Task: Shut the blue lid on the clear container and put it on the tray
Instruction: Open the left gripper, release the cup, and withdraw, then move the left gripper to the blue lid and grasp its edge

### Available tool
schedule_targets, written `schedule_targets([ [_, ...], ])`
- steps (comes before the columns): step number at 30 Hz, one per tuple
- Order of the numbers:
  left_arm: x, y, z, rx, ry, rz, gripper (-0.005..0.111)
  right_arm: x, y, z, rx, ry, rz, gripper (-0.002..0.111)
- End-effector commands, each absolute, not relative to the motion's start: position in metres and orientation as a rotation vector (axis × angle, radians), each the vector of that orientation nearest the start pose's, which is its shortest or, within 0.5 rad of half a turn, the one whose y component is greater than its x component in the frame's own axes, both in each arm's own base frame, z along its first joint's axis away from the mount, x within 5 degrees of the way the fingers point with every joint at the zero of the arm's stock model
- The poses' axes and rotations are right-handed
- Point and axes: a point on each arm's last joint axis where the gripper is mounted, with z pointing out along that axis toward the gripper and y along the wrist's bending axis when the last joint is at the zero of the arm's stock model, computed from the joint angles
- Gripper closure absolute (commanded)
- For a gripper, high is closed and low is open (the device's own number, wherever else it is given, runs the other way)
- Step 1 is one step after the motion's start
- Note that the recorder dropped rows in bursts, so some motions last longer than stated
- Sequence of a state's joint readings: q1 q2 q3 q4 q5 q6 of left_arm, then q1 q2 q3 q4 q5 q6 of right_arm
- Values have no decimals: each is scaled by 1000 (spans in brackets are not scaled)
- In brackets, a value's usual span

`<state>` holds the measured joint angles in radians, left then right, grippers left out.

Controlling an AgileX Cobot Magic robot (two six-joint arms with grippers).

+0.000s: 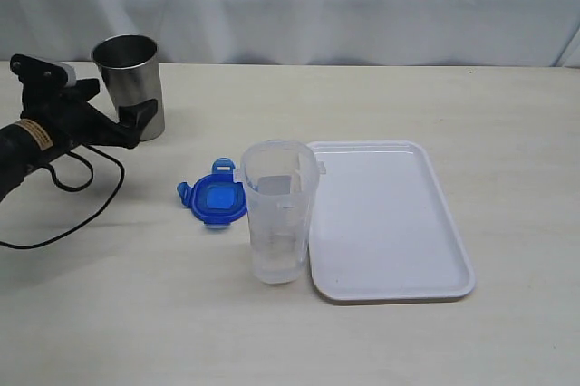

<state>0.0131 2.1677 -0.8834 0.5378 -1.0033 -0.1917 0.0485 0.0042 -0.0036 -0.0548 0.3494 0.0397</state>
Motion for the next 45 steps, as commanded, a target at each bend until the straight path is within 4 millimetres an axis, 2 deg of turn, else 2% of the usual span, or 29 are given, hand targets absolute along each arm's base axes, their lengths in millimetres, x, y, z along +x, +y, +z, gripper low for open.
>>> schedule_targets([
  [1,370,-34,100,409,1758,-314,14,53,1,182,-40,1828,6,104],
  [4,360,-34,106,401,1762,-314,14,53,1,182,-40,1828,6,104],
  [6,352,-33,112,393,1763,-312,19,53,1,182,-40,1828,6,104],
  [11,330,-38,129,465,1744,-339,51,53,1,182,-40,1828,6,104],
  [13,323,-42,134,472,1753,-411,61,53,1,182,-40,1828,6,104],
  [17,312,-49,142,387,1898,-621,78,53,1,182,-40,1828,6,104],
  [19,310,-49,147,392,1943,-605,86,53,1,182,-40,1828,6,104],
  [22,305,-43,157,412,2026,-489,95,53,1,182,-40,1828,6,104],
  [24,302,-36,162,408,2097,-374,98,53,1,182,-40,1828,6,104],
  [28,292,-18,174,294,2308,-26,98,53,1,182,-40,1828,6,104],
  [30,286,-10,178,171,2409,124,98,53,1,182,-40,1828,6,104],
  [32,282,-6,182,-7,2481,177,98,53,1,182,-40,1828,6,104],
  [34,281,-9,184,-62,2531,180,98,53,1,182,-40,1828,6,104],
  [36,282,-17,185,-13,2571,127,97,53,1,182,-40,1828,6,104],
  [40,285,-36,184,-9,2611,-113,97,53,1,182,-40,1828,6,104],
  [45,289,-54,171,47,2633,-369,97,53,1,182,-40,1828,6,104],
])
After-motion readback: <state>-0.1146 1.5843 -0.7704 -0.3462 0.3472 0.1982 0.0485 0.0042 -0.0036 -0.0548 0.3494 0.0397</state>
